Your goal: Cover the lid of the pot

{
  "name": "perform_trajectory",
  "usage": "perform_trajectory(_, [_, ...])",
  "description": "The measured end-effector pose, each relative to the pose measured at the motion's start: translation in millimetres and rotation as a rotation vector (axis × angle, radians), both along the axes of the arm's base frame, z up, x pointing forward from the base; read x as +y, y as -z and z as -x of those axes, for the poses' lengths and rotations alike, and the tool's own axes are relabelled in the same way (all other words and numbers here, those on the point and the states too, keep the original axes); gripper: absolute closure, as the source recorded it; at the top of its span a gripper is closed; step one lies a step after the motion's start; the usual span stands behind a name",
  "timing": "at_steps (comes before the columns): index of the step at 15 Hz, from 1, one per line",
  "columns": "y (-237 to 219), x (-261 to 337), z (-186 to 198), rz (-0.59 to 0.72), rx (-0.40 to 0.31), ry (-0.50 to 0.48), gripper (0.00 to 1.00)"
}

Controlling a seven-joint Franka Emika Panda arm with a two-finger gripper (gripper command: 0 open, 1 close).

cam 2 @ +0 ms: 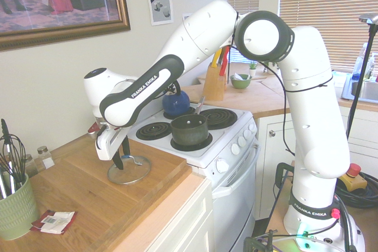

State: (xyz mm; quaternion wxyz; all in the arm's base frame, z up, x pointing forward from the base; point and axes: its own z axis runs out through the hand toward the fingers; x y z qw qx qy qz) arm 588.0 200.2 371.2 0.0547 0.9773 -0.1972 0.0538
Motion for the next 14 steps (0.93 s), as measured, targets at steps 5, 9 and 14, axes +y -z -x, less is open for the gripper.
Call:
perform_trajectory(5, [0.5,-1.5,0.0,0.003,0.003,-0.002,1.00])
perform_trajectory(9, [-0.7,-8.8,-1.3,0.009,0.006,0.003,1.00])
perform_trajectory(14, [-3.9,-17.8,-2.8,-0.005,0.004,0.030,1.00])
